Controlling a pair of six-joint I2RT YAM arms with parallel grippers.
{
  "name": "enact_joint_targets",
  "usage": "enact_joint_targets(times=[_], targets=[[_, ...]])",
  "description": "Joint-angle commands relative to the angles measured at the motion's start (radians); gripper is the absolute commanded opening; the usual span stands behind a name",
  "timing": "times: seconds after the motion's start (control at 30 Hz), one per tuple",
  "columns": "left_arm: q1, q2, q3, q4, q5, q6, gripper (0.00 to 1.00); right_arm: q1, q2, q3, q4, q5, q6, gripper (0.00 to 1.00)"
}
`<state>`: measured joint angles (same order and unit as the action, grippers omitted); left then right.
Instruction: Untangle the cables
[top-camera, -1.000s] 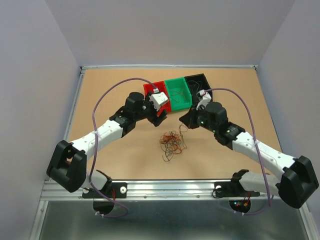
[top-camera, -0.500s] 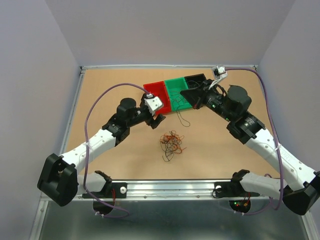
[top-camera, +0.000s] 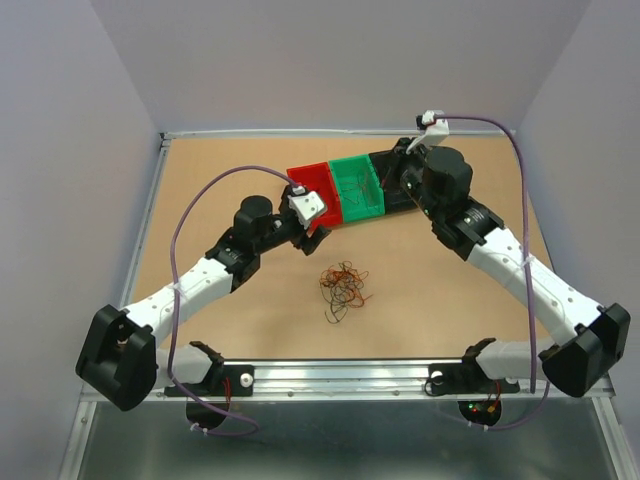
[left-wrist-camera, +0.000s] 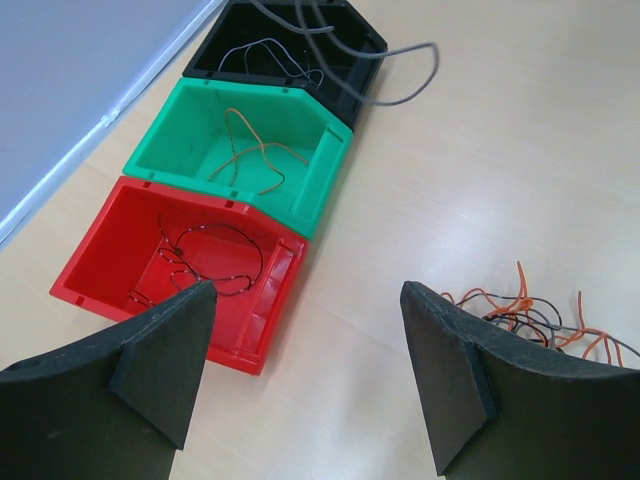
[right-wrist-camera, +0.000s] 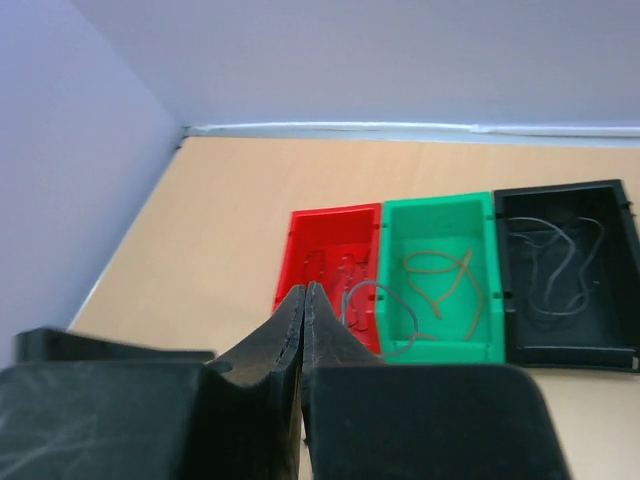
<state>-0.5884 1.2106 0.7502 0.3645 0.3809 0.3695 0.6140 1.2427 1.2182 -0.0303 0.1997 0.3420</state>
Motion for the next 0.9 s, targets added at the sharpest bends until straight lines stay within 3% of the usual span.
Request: enact_joint_targets(times=[0.0, 0.33, 0.87], targets=[[-0.004, -0.005, -0.005, 0.053, -0.008, 0.011, 0.86, -0.097, 0.049, 0.112, 0.01, 0.067, -0.021, 0.01], [-0.002, 0.012, 0.0, 0.054, -0.01, 0.012, 0.86, -0.322, 0.193, 0.184, 0.009, -0.069, 0.057, 0.01], [-0.004, 0.04, 0.012, 0.044, -0.014, 0.014, 0.86, -0.378, 0.579, 0.354, 0.01, -0.12, 0.078, 0.01]])
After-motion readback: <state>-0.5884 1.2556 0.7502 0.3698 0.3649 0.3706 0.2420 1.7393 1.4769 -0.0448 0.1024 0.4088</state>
